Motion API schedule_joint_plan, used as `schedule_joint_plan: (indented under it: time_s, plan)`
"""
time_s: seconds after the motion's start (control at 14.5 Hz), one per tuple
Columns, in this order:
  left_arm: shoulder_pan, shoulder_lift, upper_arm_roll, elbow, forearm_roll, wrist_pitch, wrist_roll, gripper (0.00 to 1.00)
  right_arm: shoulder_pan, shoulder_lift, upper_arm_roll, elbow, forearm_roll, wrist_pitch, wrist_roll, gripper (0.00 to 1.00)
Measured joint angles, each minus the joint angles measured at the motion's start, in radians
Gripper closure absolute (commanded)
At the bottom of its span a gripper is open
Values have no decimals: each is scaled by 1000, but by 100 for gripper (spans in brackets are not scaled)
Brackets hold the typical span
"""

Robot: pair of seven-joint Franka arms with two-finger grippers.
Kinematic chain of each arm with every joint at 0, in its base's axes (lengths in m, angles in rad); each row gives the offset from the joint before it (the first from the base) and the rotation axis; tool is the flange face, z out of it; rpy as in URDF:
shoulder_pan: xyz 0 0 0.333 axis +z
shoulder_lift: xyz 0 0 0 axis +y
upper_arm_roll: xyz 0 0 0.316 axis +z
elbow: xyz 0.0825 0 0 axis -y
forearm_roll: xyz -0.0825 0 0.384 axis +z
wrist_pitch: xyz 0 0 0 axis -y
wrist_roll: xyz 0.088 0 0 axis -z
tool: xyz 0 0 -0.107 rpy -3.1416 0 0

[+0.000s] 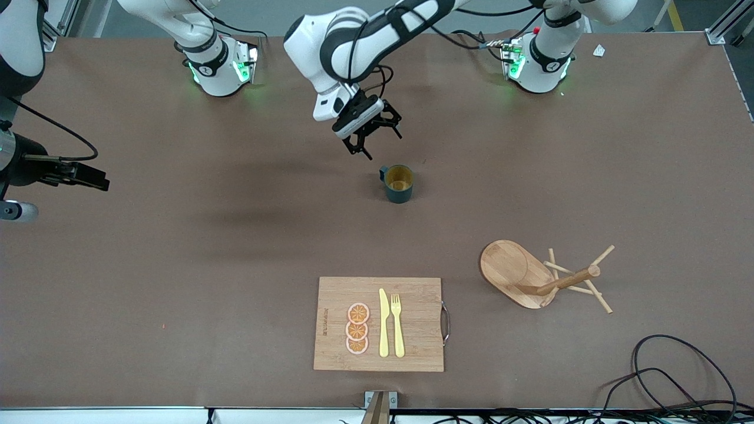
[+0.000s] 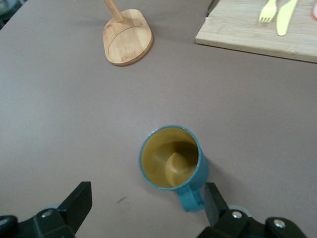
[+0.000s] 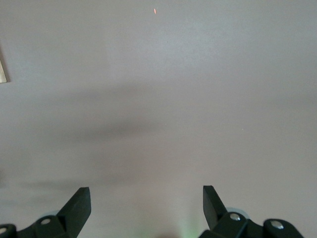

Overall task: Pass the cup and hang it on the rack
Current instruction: 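Move the left gripper above the teal mug's handle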

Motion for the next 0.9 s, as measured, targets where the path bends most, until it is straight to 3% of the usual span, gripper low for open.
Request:
schedule_joint_plan:
  time_s: [0.28, 0.62, 0.9]
  plan:
    - [-182, 114, 186, 63, 11, 8, -48, 0, 7, 0, 15, 0, 0, -14, 1, 0]
    - [-261, 205, 268, 101, 15, 9, -97, 1, 8, 0, 19, 1, 0, -18, 1, 0]
    - [-288, 230, 290, 108, 20, 8, -165, 7, 8, 0, 19, 1, 0, -22, 1, 0]
